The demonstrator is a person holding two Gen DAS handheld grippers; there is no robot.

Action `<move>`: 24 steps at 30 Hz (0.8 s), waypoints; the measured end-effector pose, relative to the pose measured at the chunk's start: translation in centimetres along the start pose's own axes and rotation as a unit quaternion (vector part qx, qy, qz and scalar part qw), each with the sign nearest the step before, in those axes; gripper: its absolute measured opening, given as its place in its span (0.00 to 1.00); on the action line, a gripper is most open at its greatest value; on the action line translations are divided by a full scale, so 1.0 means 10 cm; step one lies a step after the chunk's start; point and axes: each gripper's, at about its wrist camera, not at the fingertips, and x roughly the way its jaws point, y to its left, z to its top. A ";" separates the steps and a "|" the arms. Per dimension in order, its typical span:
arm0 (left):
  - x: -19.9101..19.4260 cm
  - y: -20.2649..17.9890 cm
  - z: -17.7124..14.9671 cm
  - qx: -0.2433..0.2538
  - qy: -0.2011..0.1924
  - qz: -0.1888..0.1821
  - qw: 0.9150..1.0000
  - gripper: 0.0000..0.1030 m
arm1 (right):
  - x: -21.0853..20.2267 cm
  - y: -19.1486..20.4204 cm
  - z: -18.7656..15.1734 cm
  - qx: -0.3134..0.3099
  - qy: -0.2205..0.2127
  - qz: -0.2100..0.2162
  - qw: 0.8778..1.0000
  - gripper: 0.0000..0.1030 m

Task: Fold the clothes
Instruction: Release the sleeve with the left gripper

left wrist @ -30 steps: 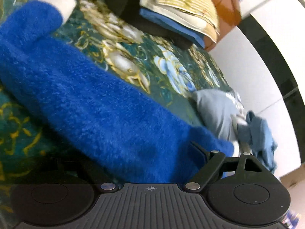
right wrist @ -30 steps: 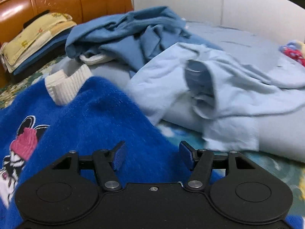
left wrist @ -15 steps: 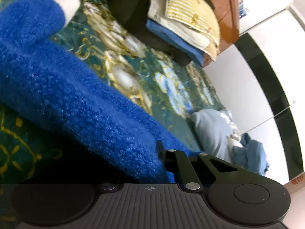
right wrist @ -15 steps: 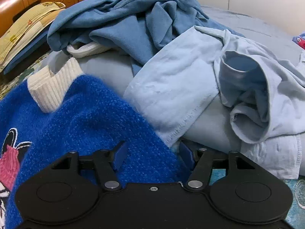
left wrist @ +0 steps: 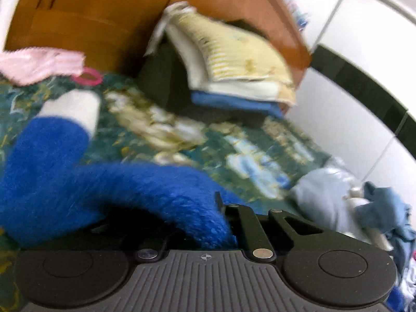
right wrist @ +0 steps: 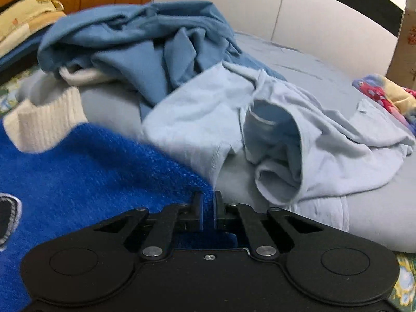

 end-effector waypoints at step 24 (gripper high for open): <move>-1.22 -0.34 -0.30 0.148 0.080 -0.063 0.984 0.95 | -1.27 -0.45 -0.58 0.145 0.011 0.220 0.965 0.77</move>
